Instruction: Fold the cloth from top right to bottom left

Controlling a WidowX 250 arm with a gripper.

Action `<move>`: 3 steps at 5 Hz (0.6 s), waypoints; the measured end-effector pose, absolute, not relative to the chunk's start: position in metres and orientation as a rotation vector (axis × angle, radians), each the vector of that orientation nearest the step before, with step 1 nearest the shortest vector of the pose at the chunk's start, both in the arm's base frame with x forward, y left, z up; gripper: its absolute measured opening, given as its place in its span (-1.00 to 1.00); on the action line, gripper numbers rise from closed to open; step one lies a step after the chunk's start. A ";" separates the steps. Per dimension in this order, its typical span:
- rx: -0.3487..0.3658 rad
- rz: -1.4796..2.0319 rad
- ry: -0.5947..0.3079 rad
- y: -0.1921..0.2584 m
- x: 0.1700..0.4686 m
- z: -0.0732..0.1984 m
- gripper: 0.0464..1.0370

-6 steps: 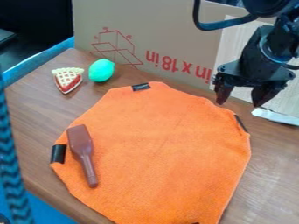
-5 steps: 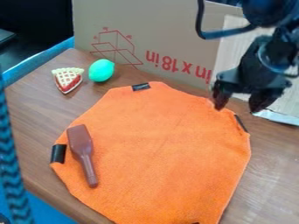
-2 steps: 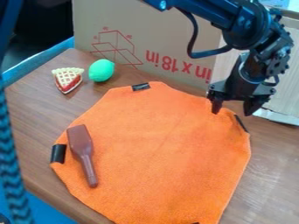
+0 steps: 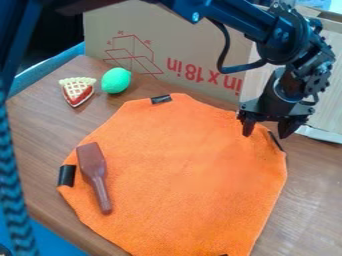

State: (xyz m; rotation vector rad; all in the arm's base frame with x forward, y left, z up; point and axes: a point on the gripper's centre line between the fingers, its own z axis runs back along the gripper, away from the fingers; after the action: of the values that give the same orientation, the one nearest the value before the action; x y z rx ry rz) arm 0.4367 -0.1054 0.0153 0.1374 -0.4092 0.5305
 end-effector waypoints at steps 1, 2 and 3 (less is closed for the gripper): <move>0.140 0.526 -0.405 -0.118 0.438 0.014 0.93; 0.156 0.530 -0.405 -0.127 0.441 0.007 0.93; 0.174 0.541 -0.419 -0.129 0.445 0.000 0.82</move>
State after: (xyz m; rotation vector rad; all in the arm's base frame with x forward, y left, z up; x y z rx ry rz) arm 0.4451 -0.1294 0.0005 0.1738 -0.4185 0.5410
